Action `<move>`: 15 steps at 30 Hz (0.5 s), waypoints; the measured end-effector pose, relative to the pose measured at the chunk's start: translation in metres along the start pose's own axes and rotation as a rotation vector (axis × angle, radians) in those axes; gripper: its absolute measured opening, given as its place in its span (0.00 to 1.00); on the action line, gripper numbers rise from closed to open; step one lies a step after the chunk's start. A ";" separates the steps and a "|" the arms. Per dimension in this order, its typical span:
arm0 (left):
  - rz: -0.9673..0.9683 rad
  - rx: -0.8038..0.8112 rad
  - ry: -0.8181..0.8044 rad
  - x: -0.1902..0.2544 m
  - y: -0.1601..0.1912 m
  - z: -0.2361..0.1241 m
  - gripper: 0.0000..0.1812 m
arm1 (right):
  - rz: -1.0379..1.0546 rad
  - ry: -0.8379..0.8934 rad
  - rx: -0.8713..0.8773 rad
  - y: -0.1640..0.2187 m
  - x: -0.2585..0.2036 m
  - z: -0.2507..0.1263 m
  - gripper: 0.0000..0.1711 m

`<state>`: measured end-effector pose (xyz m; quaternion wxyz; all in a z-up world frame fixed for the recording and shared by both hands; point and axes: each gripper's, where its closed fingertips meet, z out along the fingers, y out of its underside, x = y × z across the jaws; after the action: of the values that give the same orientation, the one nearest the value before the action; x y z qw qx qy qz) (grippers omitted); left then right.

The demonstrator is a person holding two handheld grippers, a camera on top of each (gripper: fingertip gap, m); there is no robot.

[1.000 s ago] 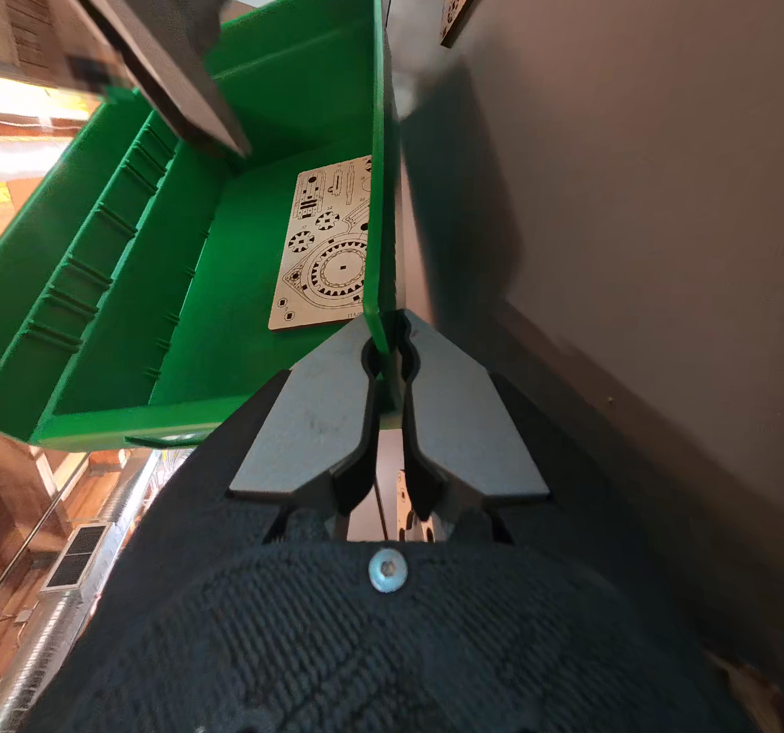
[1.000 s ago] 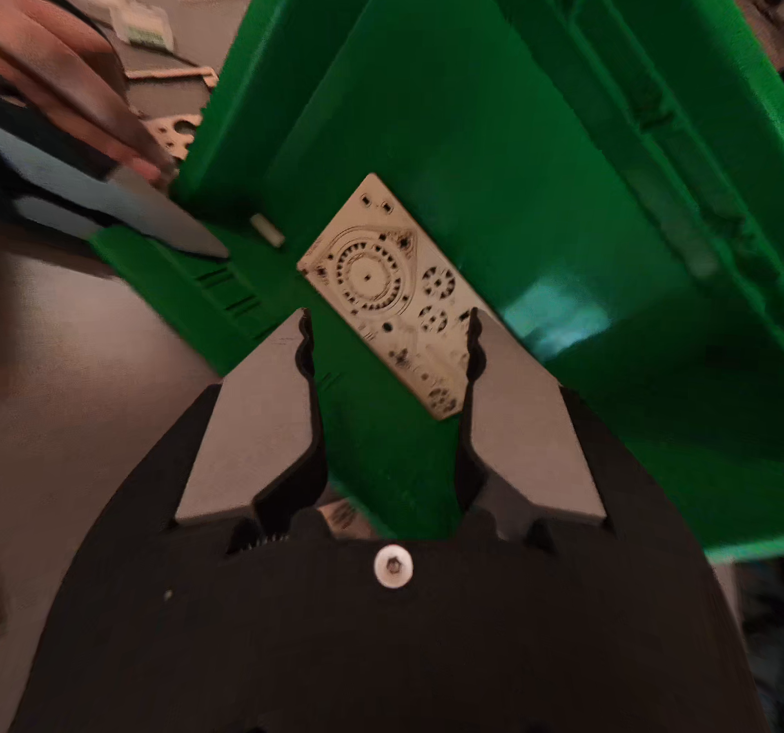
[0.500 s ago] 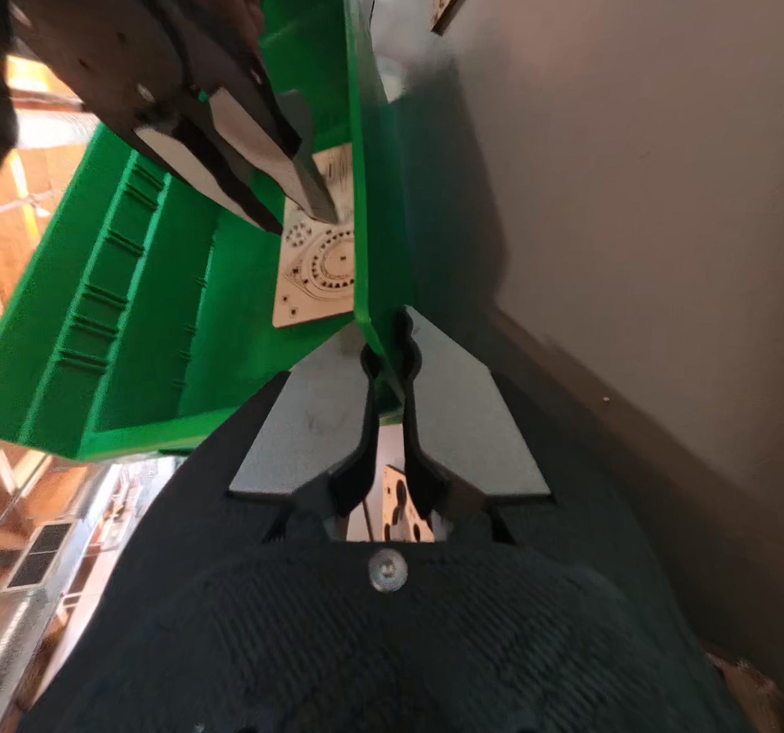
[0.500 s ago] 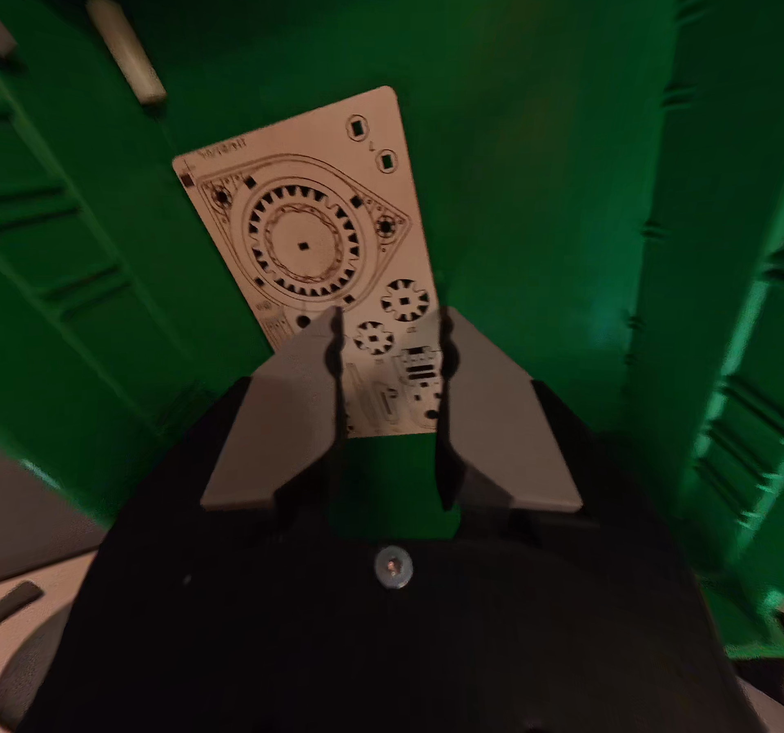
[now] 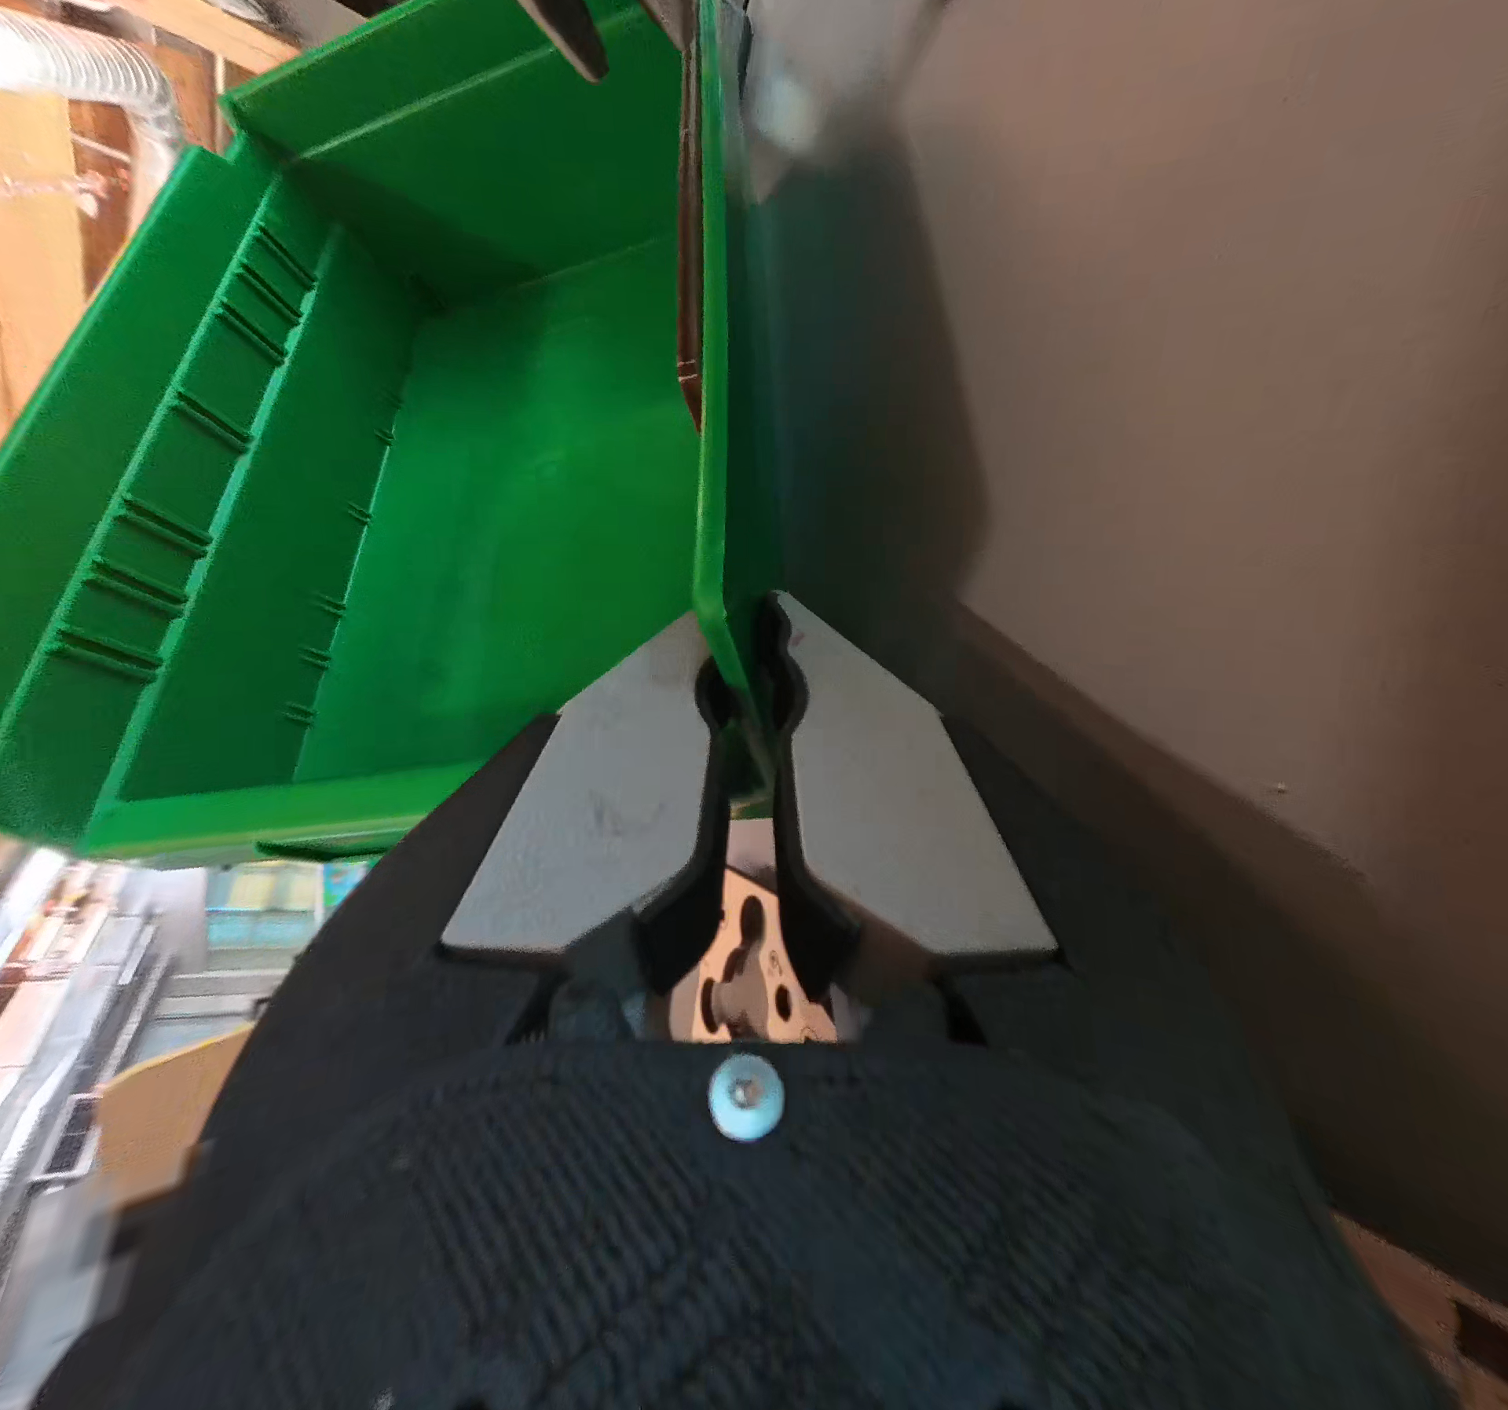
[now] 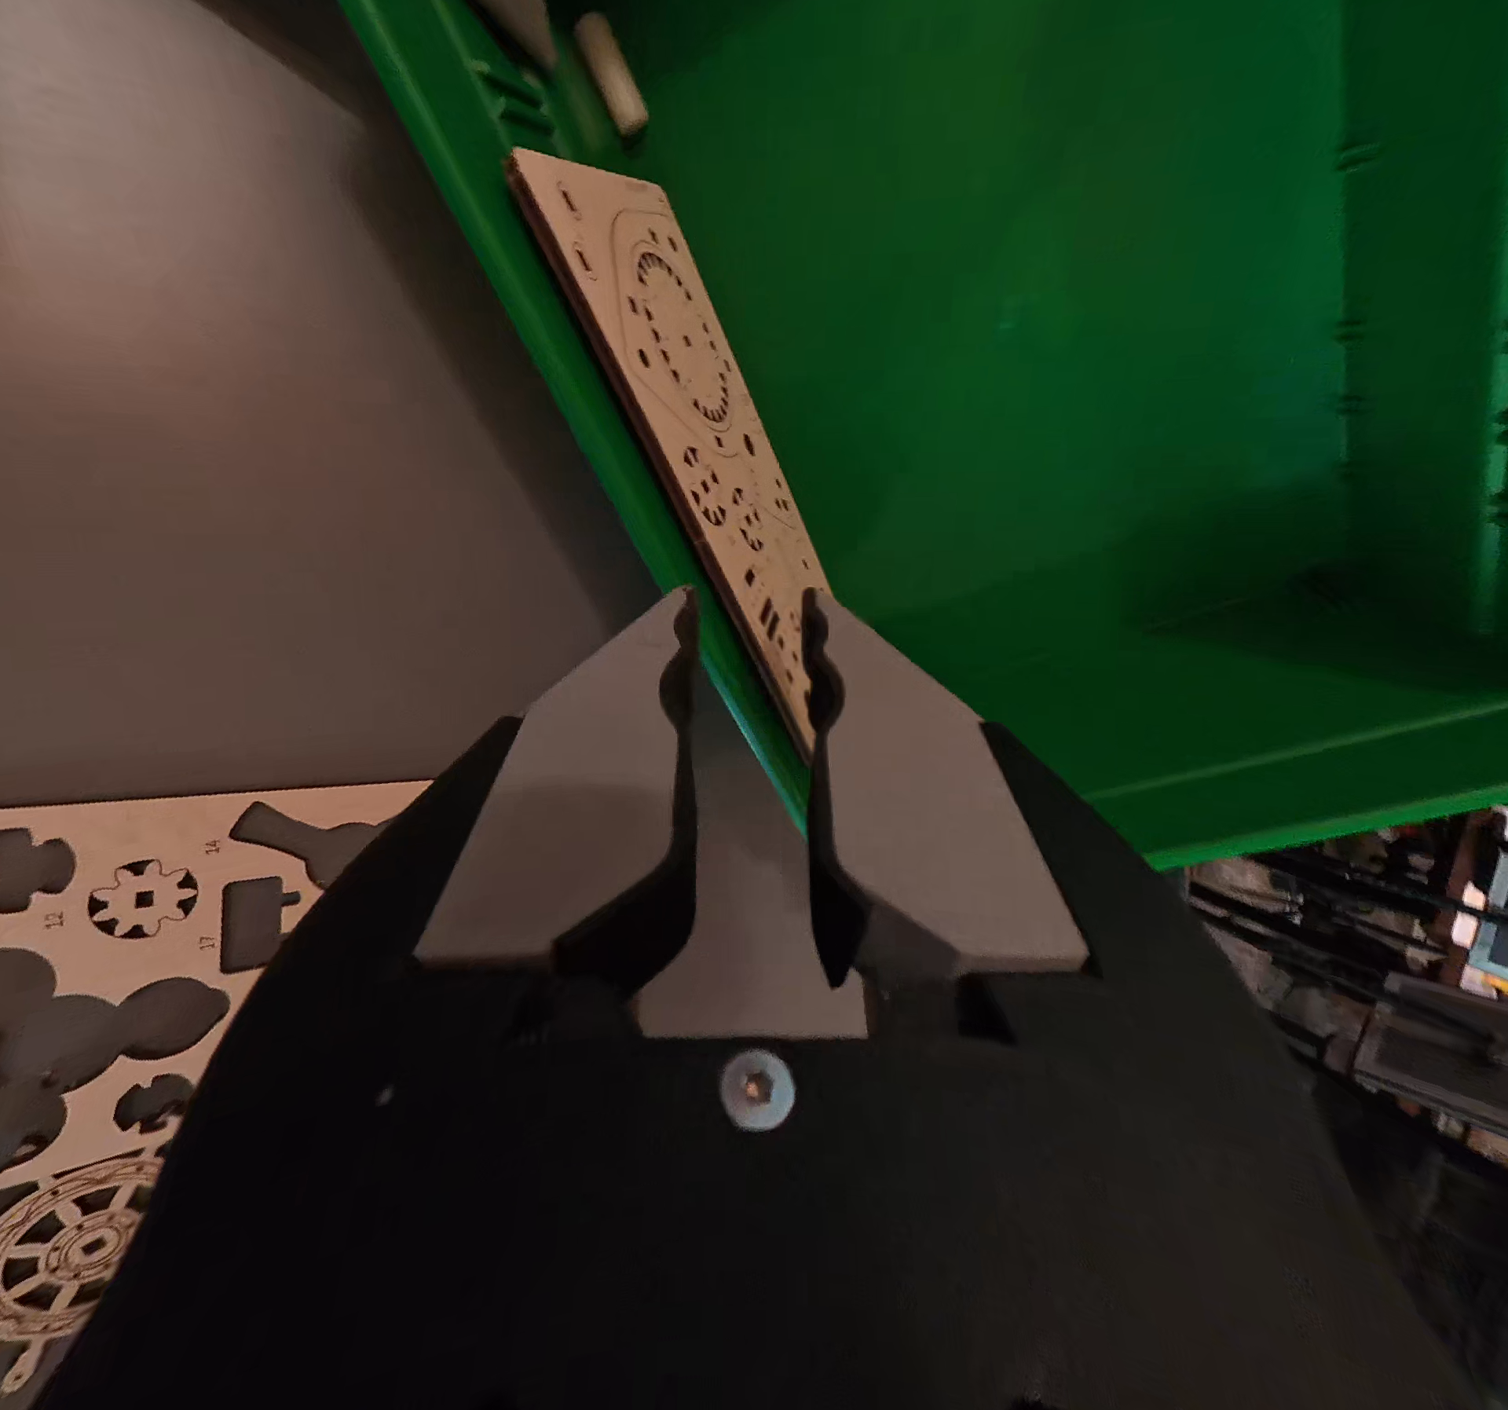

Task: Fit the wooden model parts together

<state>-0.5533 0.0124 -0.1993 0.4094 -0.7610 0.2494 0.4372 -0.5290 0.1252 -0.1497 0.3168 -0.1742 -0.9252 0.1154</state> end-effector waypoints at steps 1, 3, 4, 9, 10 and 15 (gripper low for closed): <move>-0.031 0.005 0.009 -0.001 0.000 0.000 0.01 | 0.017 0.017 -0.013 0.000 0.004 -0.003 0.13; -0.087 0.012 0.028 -0.003 0.000 -0.001 0.01 | 0.078 0.082 -0.016 0.000 0.015 -0.017 0.13; -0.108 0.013 0.036 -0.004 0.001 0.000 0.01 | 0.132 0.119 -0.021 0.003 0.019 -0.027 0.12; -0.291 -0.028 0.140 -0.008 -0.007 0.006 0.01 | 0.537 0.163 -0.082 0.035 -0.010 -0.077 0.17; -0.354 -0.041 0.185 -0.009 -0.012 0.007 0.01 | 0.600 0.160 -0.109 0.043 -0.025 -0.084 0.20; -0.524 -0.090 0.276 -0.019 -0.024 0.013 0.02 | 0.703 0.209 -0.188 0.071 -0.101 -0.129 0.27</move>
<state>-0.5512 0.0369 -0.1774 0.4363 -0.8691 0.0783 0.2195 -0.3557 0.1633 -0.1285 0.3332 -0.5203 -0.7781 0.1133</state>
